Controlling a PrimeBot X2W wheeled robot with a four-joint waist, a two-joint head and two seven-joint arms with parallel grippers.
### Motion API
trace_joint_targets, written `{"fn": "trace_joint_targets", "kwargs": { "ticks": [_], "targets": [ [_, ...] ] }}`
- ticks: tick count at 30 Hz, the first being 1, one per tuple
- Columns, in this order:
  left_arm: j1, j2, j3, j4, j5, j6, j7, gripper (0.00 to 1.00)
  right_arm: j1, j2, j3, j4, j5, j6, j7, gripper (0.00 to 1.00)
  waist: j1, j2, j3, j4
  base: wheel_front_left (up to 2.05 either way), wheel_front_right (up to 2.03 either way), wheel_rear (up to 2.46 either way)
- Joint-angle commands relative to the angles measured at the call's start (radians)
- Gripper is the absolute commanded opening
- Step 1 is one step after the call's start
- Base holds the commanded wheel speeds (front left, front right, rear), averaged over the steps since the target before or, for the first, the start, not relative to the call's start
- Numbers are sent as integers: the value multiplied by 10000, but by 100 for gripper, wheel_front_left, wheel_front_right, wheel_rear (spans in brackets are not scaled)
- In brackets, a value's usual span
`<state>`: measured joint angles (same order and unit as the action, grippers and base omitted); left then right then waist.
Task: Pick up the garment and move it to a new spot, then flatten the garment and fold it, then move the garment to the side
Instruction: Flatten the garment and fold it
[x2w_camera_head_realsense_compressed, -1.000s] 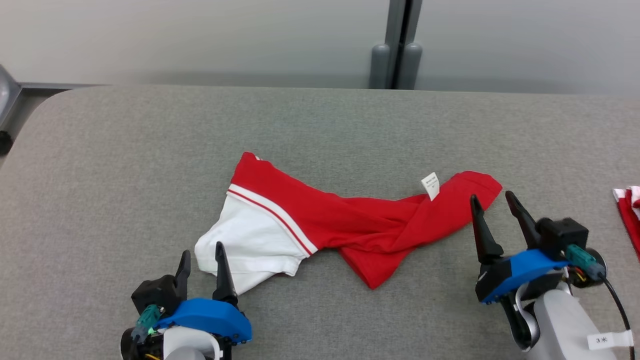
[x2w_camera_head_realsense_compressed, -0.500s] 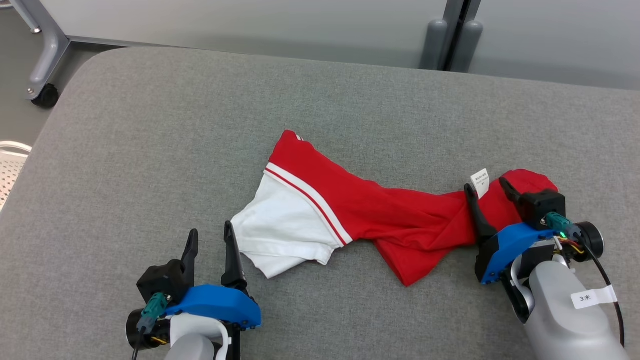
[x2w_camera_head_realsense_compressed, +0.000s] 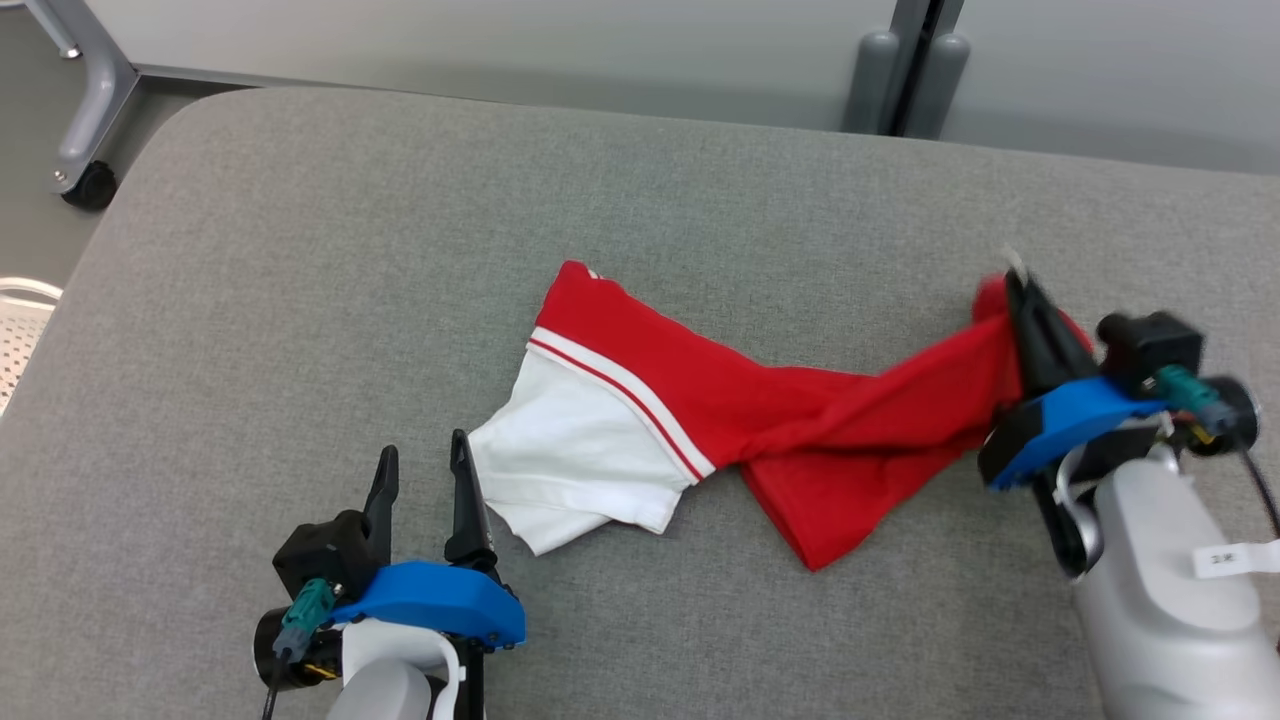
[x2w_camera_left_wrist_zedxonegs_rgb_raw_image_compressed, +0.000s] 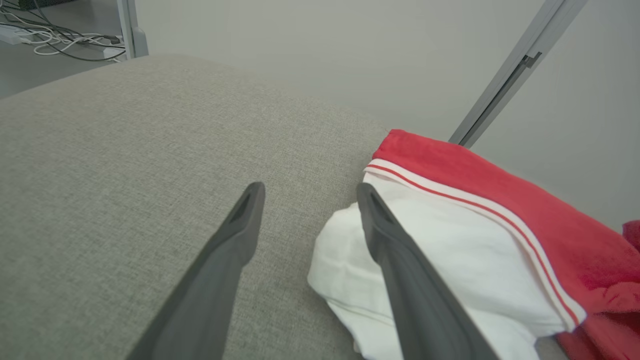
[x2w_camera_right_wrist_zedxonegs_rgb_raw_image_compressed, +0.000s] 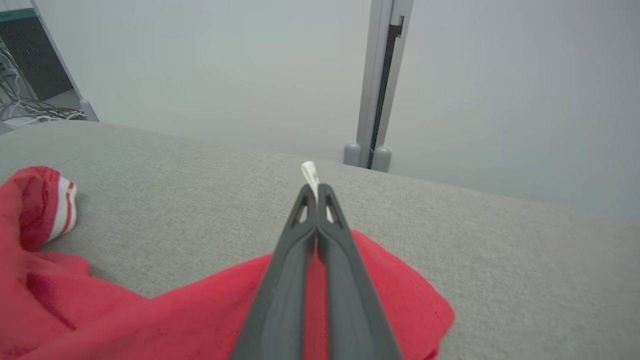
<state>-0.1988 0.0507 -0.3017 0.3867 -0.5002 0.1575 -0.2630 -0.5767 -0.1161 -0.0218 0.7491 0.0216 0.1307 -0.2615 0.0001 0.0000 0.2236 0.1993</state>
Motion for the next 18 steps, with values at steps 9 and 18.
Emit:
{"fn": "trace_joint_targets", "kwargs": {
  "ticks": [9,18],
  "targets": [
    [189,-7,212,166,115,-148,-24,100,1470,-7,-1061,-3739,652,1,-42,0,-1,0,-393,-692,0,0,0],
    [373,2,588,488,375,-223,-24,100,4640,600,-2555,-3467,913,1,-50,100,-1,0,-677,-1894,0,0,0]
  ]
}}
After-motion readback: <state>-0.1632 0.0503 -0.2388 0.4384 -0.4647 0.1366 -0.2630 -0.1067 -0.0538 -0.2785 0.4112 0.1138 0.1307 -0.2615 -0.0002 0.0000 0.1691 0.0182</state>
